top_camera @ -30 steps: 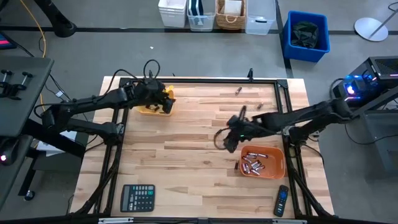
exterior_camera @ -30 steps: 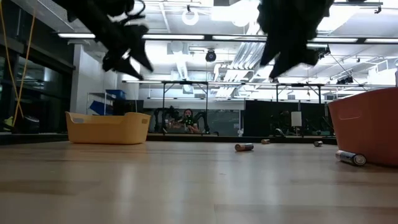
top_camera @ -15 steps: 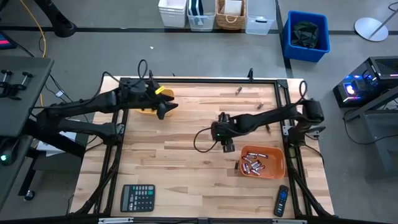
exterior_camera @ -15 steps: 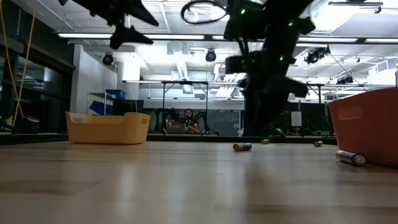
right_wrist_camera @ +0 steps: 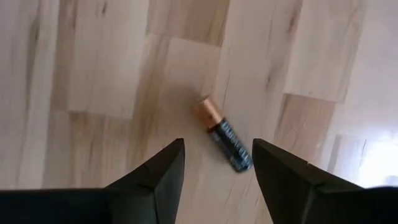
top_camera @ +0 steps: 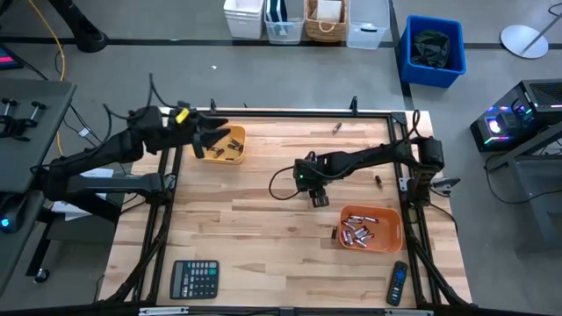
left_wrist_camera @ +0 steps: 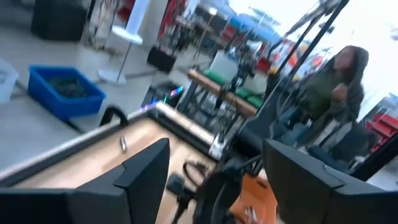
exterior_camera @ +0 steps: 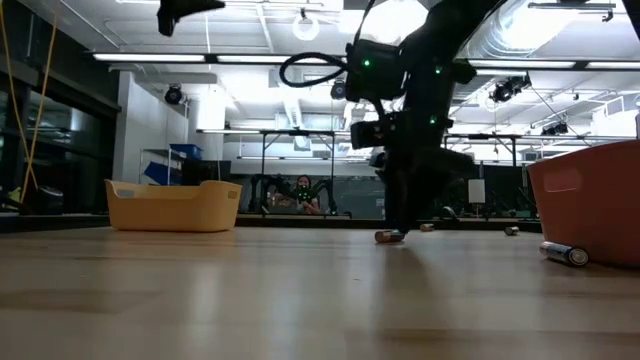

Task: Sort batteries
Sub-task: Put the black battery into the yellow bin

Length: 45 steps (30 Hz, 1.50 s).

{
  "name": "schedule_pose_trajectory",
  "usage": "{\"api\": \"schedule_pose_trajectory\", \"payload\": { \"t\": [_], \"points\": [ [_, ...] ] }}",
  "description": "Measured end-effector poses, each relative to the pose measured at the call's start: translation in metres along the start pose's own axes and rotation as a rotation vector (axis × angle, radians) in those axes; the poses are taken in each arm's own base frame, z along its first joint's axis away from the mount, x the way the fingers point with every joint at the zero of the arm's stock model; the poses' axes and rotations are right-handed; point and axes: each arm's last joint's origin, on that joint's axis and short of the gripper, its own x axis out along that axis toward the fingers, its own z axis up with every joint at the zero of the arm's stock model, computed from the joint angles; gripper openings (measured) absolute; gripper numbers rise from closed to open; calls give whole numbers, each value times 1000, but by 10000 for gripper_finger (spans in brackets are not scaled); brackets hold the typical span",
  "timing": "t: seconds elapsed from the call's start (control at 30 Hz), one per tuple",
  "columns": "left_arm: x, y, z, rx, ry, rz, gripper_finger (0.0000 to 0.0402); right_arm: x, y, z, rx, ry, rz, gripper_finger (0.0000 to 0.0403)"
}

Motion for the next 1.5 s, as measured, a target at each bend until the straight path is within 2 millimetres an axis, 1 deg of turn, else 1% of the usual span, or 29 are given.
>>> {"api": "schedule_pose_trajectory", "payload": {
  "t": [0.1, 0.3, 0.37, 0.47, 0.5, 0.53, 0.57, 0.63, 0.7, 0.8, 0.9, 0.97, 1.0, 1.1, 1.2, 1.3, 1.43, 1.5],
  "points": [
    [-4, -1, 6, 21, -58, -10, 248, 6, 0, 2, 1, -12, -2, 169],
    [-5, 1, 14, 23, -130, -11, 248, 21, 2, 2, 16, 14, 45, 126],
    [-5, 1, 16, 23, -154, -15, 248, 25, 3, 2, 15, 22, 63, 103],
    [-6, 0, 22, 26, -210, -25, 248, 24, 2, 2, 20, 12, 63, 45],
    [-6, 0, 24, 26, -233, -28, 248, 21, -1, 4, 27, 1, 60, 32],
    [-7, -1, 26, 26, -262, -23, 248, 19, -5, 6, 29, -11, 62, 32],
    [-8, -1, 29, 24, -296, -14, 248, 18, -11, 10, 33, -33, 59, 32],
    [-8, -1, 34, 15, -374, 22, 248, 11, -27, 27, 26, -142, 7, 32],
    [-8, -1, 39, 3, -444, 59, 248, -5, -46, 43, 25, -277, -62, 32],
    [-7, -2, 44, -36, -540, 92, 248, -27, -76, 67, 92, -526, -142, 32],
    [-3, -2, 47, -89, -581, 72, 248, -44, -105, 84, 195, -740, -164, 32],
    [3, -2, 46, -116, -585, 60, 248, -54, -122, 94, 248, -840, -165, 32],
    [5, -2, 46, -130, -581, 56, 248, -56, -129, 99, 271, -865, -158, 32],
    [13, -1, 45, -154, -592, 43, 248, -50, -145, 115, 324, -896, -103, 35],
    [20, -1, 46, -156, -616, 23, 248, -37, -152, 138, 354, -928, -71, 36],
    [23, -2, 48, -156, -640, 0, 248, -23, -160, 156, 444, -938, -23, 38],
    [21, -3, 49, -157, -651, -7, 248, 1, -170, 166, 601, -861, 30, 54],
    [19, -4, 49, -152, -651, -20, 248, 5, -174, 168, 649, -824, 43, 74]
  ]
}}
